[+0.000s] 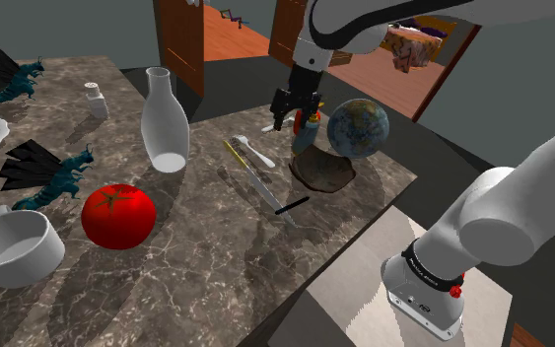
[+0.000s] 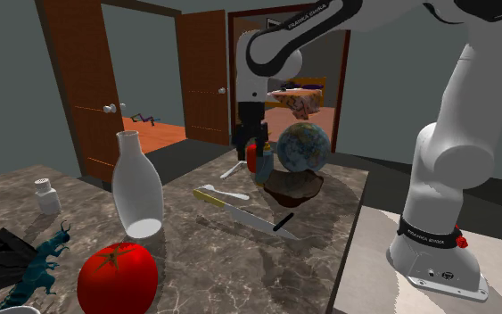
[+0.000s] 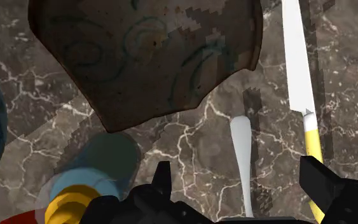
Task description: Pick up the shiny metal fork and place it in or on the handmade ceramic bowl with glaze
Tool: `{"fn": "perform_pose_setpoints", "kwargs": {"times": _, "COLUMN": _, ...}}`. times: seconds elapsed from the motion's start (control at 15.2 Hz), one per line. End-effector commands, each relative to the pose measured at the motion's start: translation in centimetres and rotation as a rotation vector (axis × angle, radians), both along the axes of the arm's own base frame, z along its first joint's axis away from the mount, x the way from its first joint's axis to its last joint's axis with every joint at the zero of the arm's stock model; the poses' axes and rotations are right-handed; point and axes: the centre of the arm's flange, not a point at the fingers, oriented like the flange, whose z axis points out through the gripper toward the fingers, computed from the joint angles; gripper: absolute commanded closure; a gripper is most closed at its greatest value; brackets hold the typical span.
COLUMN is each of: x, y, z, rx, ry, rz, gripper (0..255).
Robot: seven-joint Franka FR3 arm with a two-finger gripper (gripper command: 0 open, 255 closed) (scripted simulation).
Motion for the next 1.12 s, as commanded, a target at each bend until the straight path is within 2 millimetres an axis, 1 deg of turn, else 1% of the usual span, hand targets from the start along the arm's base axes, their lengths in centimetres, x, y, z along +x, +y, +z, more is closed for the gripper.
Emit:
{"fn": "perform_pose_setpoints", "kwargs": {"times": 0.0, "x": 1.8, "y": 0.6, "z": -1.9, "rx": 0.009, "ry": -0.003, "rz": 0.003, "gripper": 0}}
{"fn": "perform_pose_setpoints", "kwargs": {"times": 0.4, "x": 7.5, "y": 2.9, "z": -6.8, "rx": 0.036, "ry": -0.007, "rz": 0.014, "gripper": 0}}
{"fn": "perform_pose_setpoints", "kwargs": {"times": 0.46, "x": 7.8, "y": 3.0, "z": -7.0, "rx": 0.038, "ry": -0.007, "rz": 0.014, "gripper": 0}}
{"fn": "perform_pose_setpoints", "kwargs": {"times": 0.86, "x": 7.5, "y": 3.7, "z": -10.1, "rx": 0.038, "ry": -0.007, "rz": 0.014, "gripper": 0}}
{"fn": "perform_pose_setpoints", "kwargs": {"times": 0.92, "x": 7.4, "y": 3.8, "z": -10.9, "rx": 0.038, "ry": -0.007, "rz": 0.014, "gripper": 0}}
{"fn": "perform_pose_setpoints", "kwargs": {"times": 1.06, "x": 7.4, "y": 3.8, "z": -10.9, "rx": 0.038, "ry": -0.007, "rz": 0.014, "gripper": 0}}
